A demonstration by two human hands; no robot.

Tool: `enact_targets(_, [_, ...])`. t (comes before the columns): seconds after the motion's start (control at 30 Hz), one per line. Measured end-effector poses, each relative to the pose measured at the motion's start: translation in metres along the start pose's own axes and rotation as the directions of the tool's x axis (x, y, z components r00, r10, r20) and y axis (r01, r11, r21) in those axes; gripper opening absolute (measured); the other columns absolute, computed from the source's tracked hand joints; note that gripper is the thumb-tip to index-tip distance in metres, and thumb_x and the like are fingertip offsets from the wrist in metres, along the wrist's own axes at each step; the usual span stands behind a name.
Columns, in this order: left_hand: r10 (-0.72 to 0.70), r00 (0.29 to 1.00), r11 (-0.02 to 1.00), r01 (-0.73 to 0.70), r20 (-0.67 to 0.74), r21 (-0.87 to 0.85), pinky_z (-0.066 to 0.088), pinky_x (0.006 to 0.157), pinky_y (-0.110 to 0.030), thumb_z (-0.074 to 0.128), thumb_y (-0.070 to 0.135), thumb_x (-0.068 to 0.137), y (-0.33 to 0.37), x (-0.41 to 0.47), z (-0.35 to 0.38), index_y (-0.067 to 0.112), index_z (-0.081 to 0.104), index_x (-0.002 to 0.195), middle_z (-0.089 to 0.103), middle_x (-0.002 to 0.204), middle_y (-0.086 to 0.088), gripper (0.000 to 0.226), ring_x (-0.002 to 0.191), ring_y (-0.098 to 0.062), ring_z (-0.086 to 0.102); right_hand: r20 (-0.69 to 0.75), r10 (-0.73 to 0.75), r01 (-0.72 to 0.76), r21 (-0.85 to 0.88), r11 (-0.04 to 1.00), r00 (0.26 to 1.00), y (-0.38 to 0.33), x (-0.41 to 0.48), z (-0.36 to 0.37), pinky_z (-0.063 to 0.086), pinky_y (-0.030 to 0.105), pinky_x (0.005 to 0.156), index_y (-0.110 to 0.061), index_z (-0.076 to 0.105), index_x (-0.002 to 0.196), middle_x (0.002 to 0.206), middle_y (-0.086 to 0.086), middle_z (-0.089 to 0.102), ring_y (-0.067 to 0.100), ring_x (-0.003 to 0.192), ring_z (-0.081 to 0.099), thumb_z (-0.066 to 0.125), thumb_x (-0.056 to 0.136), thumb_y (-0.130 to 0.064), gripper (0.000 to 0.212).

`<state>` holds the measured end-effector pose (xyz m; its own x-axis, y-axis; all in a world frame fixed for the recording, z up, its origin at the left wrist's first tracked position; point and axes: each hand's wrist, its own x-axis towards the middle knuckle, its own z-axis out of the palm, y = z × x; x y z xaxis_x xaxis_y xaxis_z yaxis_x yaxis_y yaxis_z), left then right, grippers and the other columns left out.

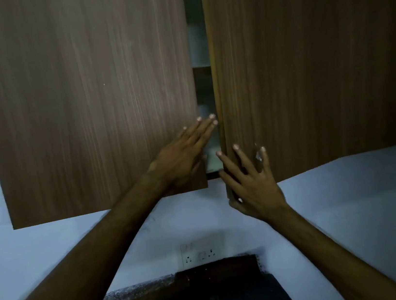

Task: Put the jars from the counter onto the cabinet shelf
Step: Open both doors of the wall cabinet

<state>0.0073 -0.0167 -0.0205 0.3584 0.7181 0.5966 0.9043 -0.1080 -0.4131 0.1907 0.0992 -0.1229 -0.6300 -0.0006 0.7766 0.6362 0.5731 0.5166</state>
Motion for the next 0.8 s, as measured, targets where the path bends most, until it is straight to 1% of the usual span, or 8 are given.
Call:
enact_targets(0.1, [0.144, 0.988, 0.986, -0.148, -0.057, -0.072, 0.006, 0.122, -0.037, 0.035, 0.049, 0.100, 0.020, 0.011, 0.002, 0.019, -0.011, 0.153, -0.018, 0.160, 0.004, 0.076, 0.149, -0.015, -0.010, -0.077, -0.081, 0.081, 0.009, 0.997, 0.994, 0.024, -0.024, -0.035, 0.007, 0.074, 0.112, -0.023, 0.057, 0.131, 0.163, 0.009, 0.023, 0.037, 0.151, 0.015, 0.055, 0.084, -0.060, 0.060])
enact_targets(0.2, [0.238, 0.950, 0.961, -0.260, -0.204, -0.092, -0.001, 0.121, -0.027, 0.036, 0.055, 0.099, 0.046, 0.023, 0.002, 0.016, -0.008, 0.155, -0.015, 0.162, 0.004, 0.081, 0.150, -0.013, -0.008, -0.156, -0.006, 0.020, 0.090, 0.996, 0.988, 0.033, -0.044, -0.071, 0.021, 0.067, 0.111, -0.019, 0.066, 0.117, 0.155, 0.013, 0.039, 0.038, 0.147, 0.026, 0.055, 0.087, -0.064, 0.056])
enact_targets(0.3, [0.338, 0.893, 0.919, -0.380, -0.296, -0.099, -0.003, 0.121, -0.025, 0.036, 0.052, 0.099, 0.074, 0.039, -0.002, 0.012, -0.005, 0.155, -0.010, 0.163, -0.002, 0.080, 0.150, -0.016, -0.006, -0.165, 0.057, -0.047, 0.066, 0.997, 0.985, 0.038, -0.064, -0.099, 0.033, 0.061, 0.108, -0.008, 0.068, 0.103, 0.140, 0.023, 0.051, 0.045, 0.139, 0.037, 0.059, 0.093, -0.033, 0.028])
enact_targets(0.43, [0.424, 0.851, 0.870, -0.477, -0.311, -0.121, 0.001, 0.122, -0.031, 0.032, 0.054, 0.098, 0.113, 0.065, -0.009, 0.012, -0.009, 0.154, -0.013, 0.163, -0.005, 0.081, 0.150, -0.017, -0.008, -0.208, 0.236, -0.226, 0.072, 0.972, 0.949, 0.039, -0.093, -0.128, 0.036, 0.046, 0.114, -0.001, 0.063, 0.094, 0.133, 0.020, 0.043, 0.039, 0.139, 0.035, 0.061, 0.086, -0.006, 0.009])
enact_targets(0.53, [0.469, 0.814, 0.841, -0.530, -0.341, -0.107, -0.006, 0.121, -0.027, 0.035, 0.052, 0.097, 0.137, 0.084, -0.011, 0.014, -0.011, 0.153, -0.017, 0.161, -0.002, 0.082, 0.150, -0.014, -0.011, -0.216, 0.406, -0.382, 0.147, 0.912, 0.888, 0.039, -0.110, -0.146, 0.040, 0.030, 0.112, -0.006, 0.053, 0.110, 0.148, 0.016, 0.034, 0.031, 0.145, 0.030, 0.062, 0.084, 0.003, 0.030])
enact_targets(0.67, [0.511, 0.759, 0.786, -0.603, -0.404, -0.139, 0.002, 0.121, -0.032, 0.045, 0.045, 0.097, 0.176, 0.113, -0.014, 0.015, -0.010, 0.154, -0.014, 0.163, -0.002, 0.085, 0.150, -0.014, -0.009, -0.188, 0.613, -0.581, 0.199, 0.789, 0.767, 0.046, -0.119, -0.166, 0.023, -0.007, 0.098, -0.015, 0.040, 0.130, 0.163, 0.005, 0.012, 0.013, 0.149, 0.018, 0.059, 0.079, 0.013, 0.061])
enact_targets(0.73, [0.513, 0.732, 0.754, -0.634, -0.448, -0.171, 0.005, 0.120, -0.033, 0.050, 0.040, 0.095, 0.197, 0.128, -0.012, 0.016, -0.010, 0.154, -0.015, 0.163, 0.001, 0.087, 0.150, -0.012, -0.008, -0.187, 0.667, -0.646, 0.167, 0.745, 0.721, 0.056, -0.124, -0.171, 0.023, -0.007, 0.097, -0.015, 0.036, 0.137, 0.163, 0.003, 0.007, 0.011, 0.149, 0.015, 0.058, 0.076, 0.017, 0.072])
enact_targets(0.8, [0.500, 0.707, 0.727, -0.656, -0.500, -0.202, 0.005, 0.120, -0.033, 0.055, 0.035, 0.093, 0.219, 0.144, -0.009, 0.017, -0.010, 0.154, -0.016, 0.162, 0.003, 0.091, 0.150, -0.012, -0.008, -0.207, 0.693, -0.702, 0.043, 0.711, 0.690, 0.071, -0.132, -0.172, 0.028, 0.018, 0.114, -0.007, 0.036, 0.142, 0.162, 0.009, 0.009, 0.025, 0.149, 0.019, 0.059, 0.074, 0.017, 0.076])
